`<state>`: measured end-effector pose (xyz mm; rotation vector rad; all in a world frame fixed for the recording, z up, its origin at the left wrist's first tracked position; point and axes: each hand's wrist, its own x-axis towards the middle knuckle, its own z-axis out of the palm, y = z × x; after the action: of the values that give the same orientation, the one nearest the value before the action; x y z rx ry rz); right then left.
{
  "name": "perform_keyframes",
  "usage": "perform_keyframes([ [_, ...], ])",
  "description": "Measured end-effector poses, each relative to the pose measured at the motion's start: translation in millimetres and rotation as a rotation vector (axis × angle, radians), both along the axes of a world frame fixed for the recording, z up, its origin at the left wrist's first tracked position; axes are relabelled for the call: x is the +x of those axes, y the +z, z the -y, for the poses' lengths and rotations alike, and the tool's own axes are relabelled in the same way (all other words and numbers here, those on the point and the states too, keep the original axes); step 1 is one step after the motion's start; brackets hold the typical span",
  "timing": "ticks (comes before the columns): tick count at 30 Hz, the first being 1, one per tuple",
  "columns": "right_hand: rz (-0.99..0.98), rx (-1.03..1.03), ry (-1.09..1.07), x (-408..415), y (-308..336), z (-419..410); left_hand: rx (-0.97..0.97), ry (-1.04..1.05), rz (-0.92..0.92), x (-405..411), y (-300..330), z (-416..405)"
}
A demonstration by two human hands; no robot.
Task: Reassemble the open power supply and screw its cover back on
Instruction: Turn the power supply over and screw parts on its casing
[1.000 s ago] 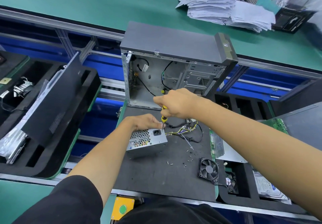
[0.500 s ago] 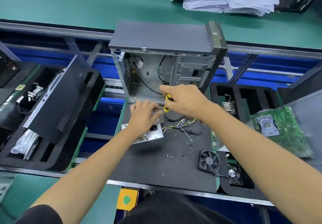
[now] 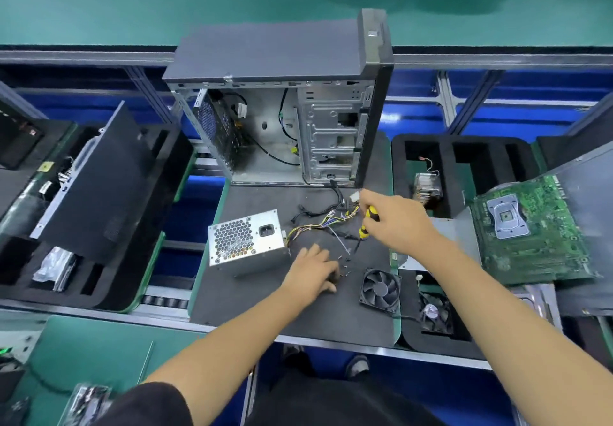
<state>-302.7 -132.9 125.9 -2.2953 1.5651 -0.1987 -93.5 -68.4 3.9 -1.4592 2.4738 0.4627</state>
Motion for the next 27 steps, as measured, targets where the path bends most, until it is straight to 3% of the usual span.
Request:
perform_keyframes([
  [8, 0.039, 0.067, 0.001, -14, -19, -15, -0.008, -0.009, 0.051, -11, -9, 4],
  [11, 0.067, 0.1, -0.002, -17, -18, -15, -0.009, 0.009, -0.01, -13, -10, 1],
  [13, 0.103, 0.115, -0.02, -19, -15, -13, 0.041, 0.18, -0.243, -12, -8, -3],
  [16, 0.173, 0.106, -0.058, -21, -8, -8, 0.335, 0.545, -0.9, -7, 2, -11],
  [18, 0.215, 0.103, -0.072, -18, -3, -6, 0.396, 0.694, -1.151, -4, 9, -14],
  [22, 0.25, 0.098, -0.059, -7, 10, -2, 0.398, 0.862, -1.347, 1, 17, -16],
  [27, 0.265, 0.1, -0.049, 8, 26, 2, 0.408, 0.921, -1.432, 6, 24, -19],
])
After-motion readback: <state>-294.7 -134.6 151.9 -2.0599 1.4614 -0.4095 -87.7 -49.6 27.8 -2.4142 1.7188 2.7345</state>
